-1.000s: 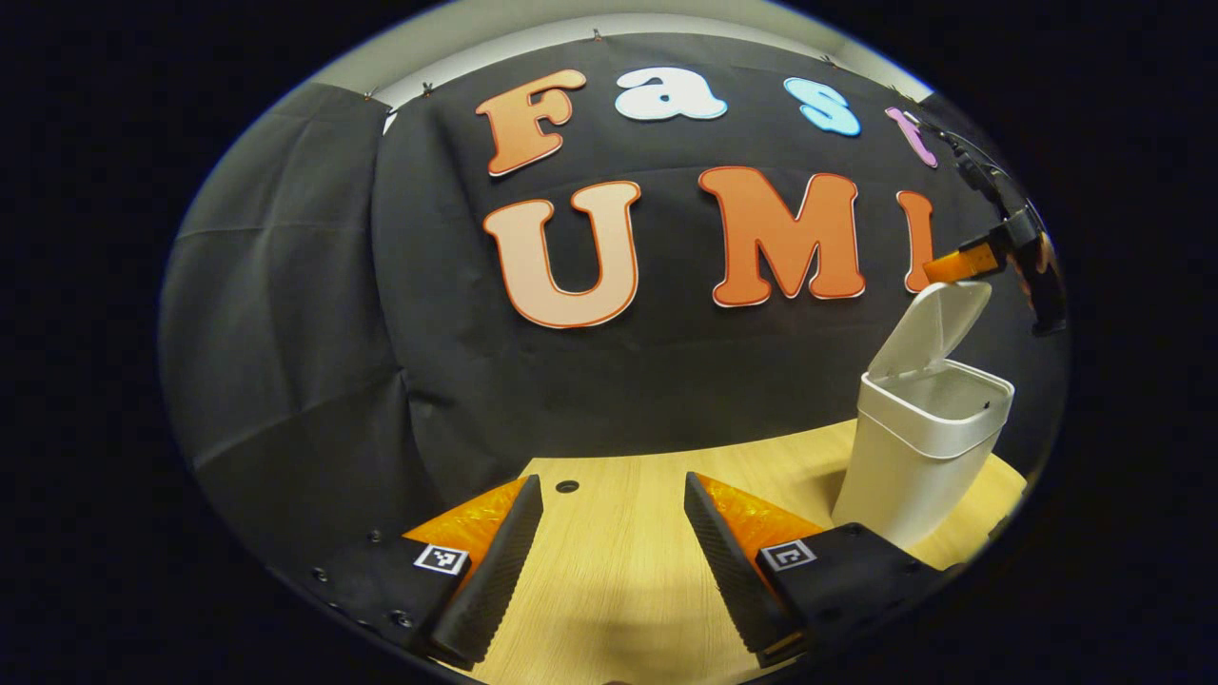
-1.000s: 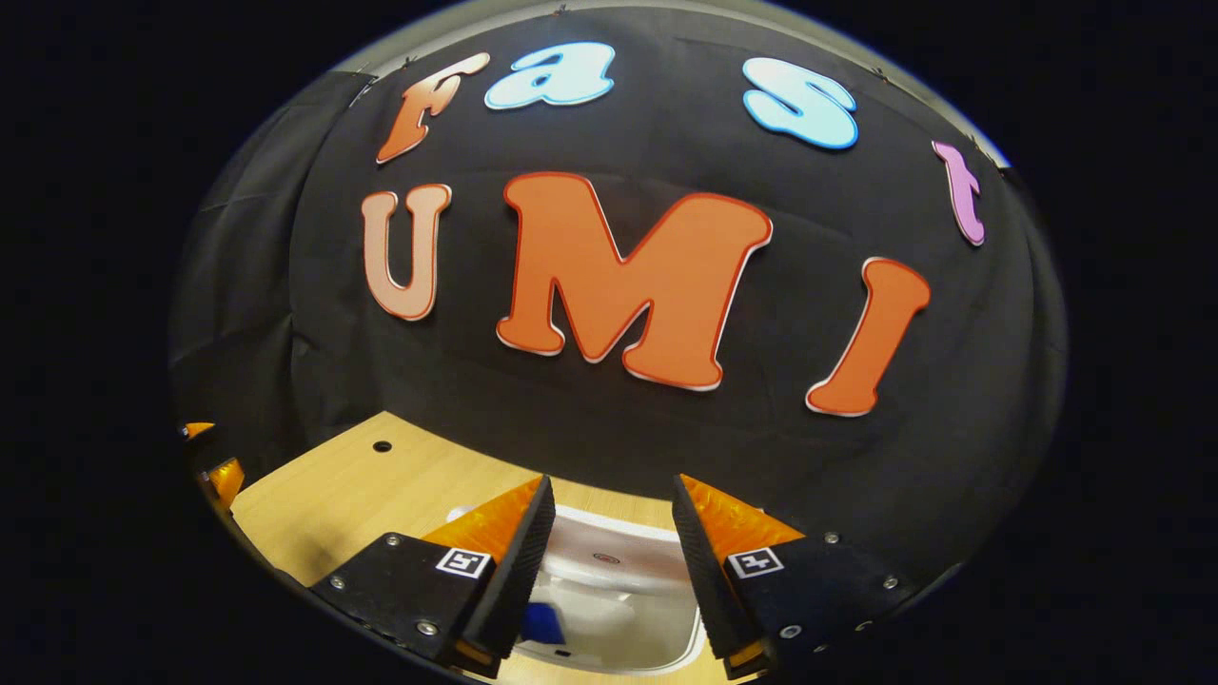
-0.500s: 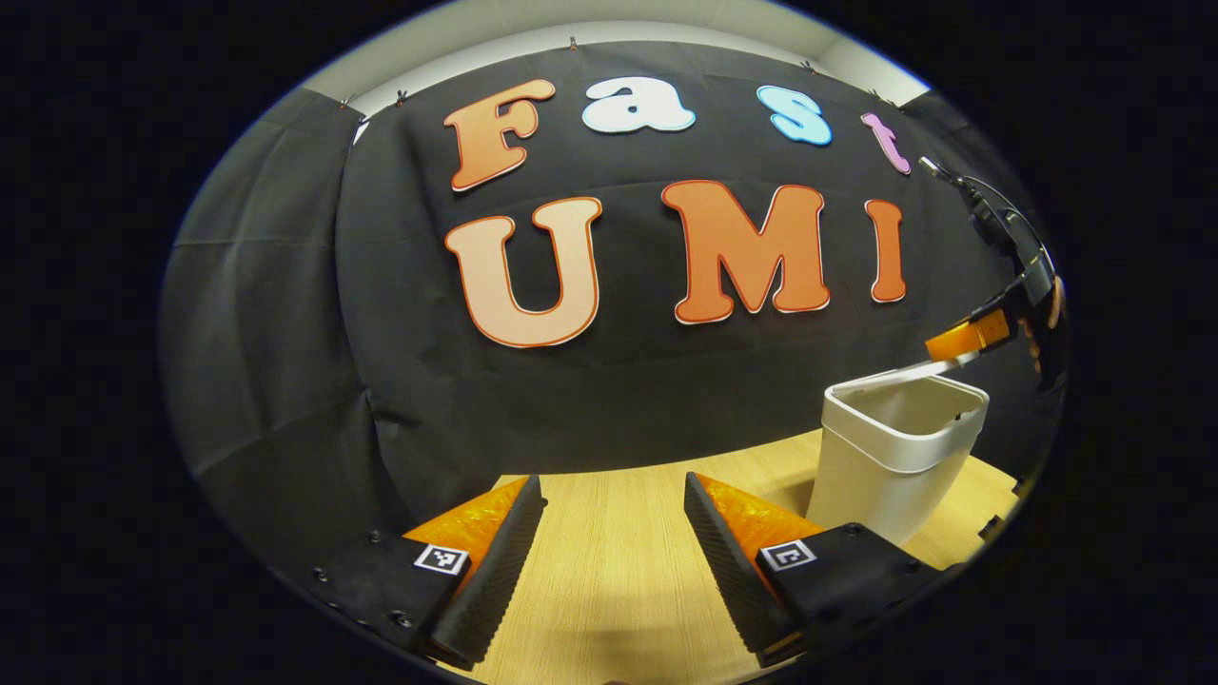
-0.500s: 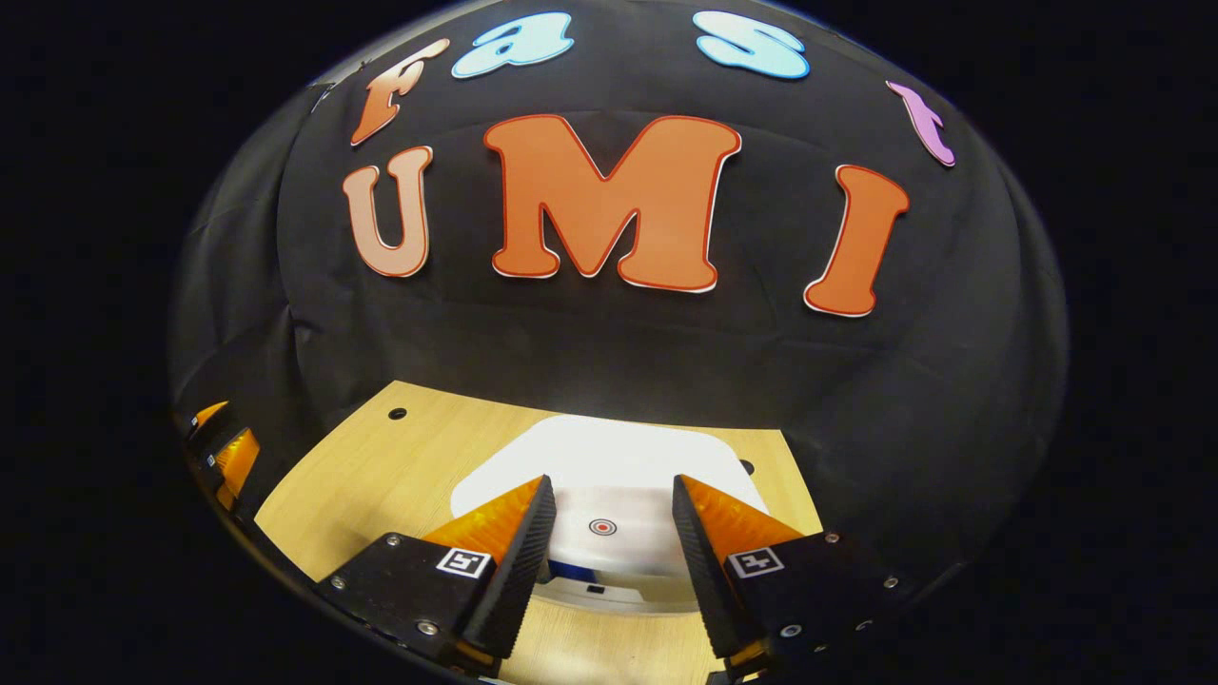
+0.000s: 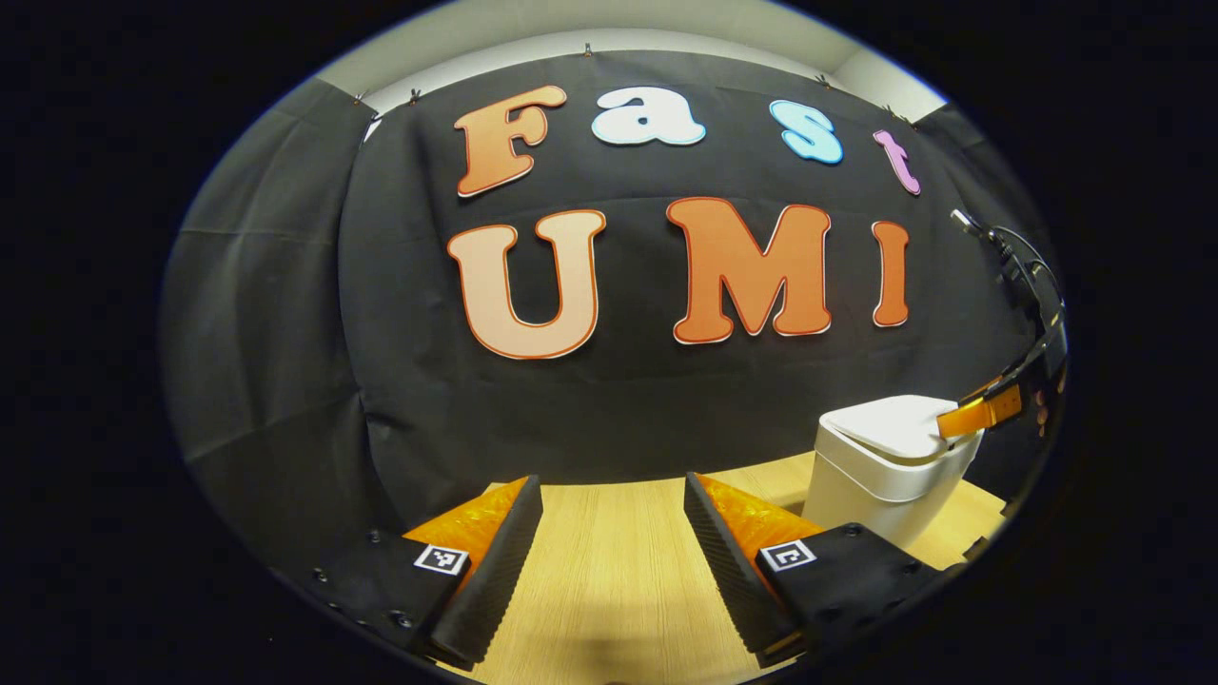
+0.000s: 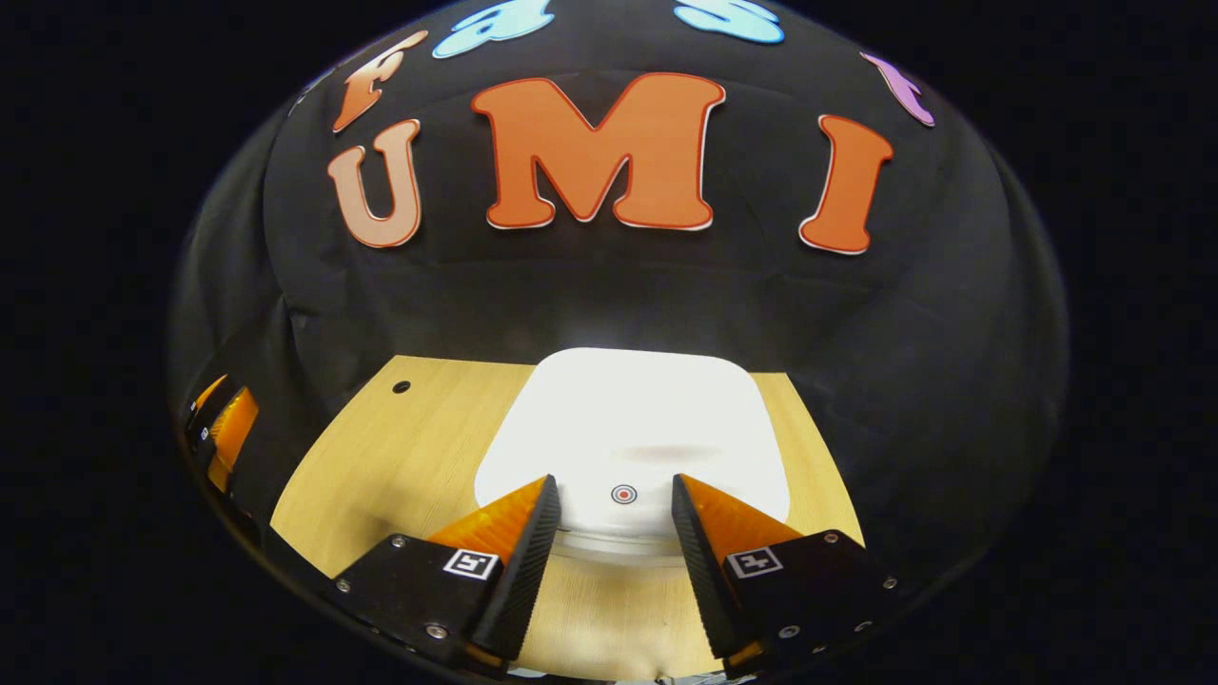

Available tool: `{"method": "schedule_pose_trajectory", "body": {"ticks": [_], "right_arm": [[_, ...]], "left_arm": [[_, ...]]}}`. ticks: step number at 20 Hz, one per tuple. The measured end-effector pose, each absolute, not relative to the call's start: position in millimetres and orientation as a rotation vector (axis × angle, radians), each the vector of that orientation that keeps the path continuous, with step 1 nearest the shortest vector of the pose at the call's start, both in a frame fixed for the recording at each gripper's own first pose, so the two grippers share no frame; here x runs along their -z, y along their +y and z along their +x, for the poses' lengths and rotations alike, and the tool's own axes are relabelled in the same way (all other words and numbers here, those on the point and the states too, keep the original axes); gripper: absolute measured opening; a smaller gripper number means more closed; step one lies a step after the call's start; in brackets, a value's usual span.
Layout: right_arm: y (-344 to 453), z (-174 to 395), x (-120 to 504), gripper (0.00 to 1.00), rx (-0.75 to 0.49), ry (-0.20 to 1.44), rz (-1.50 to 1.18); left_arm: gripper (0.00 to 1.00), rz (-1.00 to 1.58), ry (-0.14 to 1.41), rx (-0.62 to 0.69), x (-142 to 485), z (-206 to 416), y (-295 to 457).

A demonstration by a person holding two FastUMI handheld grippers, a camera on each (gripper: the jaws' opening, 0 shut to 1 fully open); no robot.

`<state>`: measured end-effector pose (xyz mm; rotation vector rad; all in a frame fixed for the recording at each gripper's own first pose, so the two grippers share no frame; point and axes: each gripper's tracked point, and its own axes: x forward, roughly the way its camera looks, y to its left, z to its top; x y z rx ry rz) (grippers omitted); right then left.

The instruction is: Press the lid of the desktop garbage bin to open it, pick up the crumpled paper on the desktop and throw it into the bin, then pick up the pop can on the desktop and drop it into the bin, and finally close the garbage bin lid.

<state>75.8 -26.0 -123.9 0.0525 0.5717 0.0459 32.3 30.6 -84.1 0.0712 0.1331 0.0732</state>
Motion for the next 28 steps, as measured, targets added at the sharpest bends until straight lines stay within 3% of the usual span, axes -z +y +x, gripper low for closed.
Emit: {"method": "schedule_pose_trajectory", "body": {"ticks": [1, 5, 6, 12, 13, 17, 24, 25, 28], "right_arm": [[-27.7, 74.9, 129.6, 0.71, -0.038, 0.592, 0.048], [-26.9, 77.8, 134.3, 0.65, -0.004, 0.62, 0.059], [-27.0, 77.6, 134.1, 0.68, 0.003, 0.632, 0.065], [-27.6, 75.3, 137.8, 0.63, 0.032, 0.671, 0.095], [-27.0, 75.9, 136.1, 0.63, 0.028, 0.653, 0.086], [-21.9, 71.7, 130.6, 0.63, 0.021, 0.568, 0.067], [4.2, 61.8, 119.4, 0.71, 0.084, 0.413, 0.06], [9.2, 59.7, 115.8, 0.67, 0.088, 0.389, 0.049], [23.6, 58.1, 101.6, 0.75, 0.098, 0.308, 0.028]], "left_arm": [[0.95, 0.072, 0.131, -0.073, 84.4, 33.2, 31.7], [0.99, 0.067, 0.142, -0.057, 87.9, 35.8, 29.4], [0.99, 0.065, 0.145, -0.055, 88.8, 37.3, 28.8], [0.95, 0.056, 0.14, -0.015, 88.4, 45.3, 22.8], [0.99, 0.058, 0.136, -0.003, 86.6, 47.3, 20.6], [0.95, 0.07, 0.118, 0.057, 69.3, 50.5, 20.4], [0.95, 0.054, 0.097, 0.154, 62.6, 65.1, 21.6], [0.95, 0.05, 0.094, 0.163, 62.0, 68.1, 21.9], [0.95, 0.035, 0.078, 0.179, 55.2, 74.3, 27.0]]}}
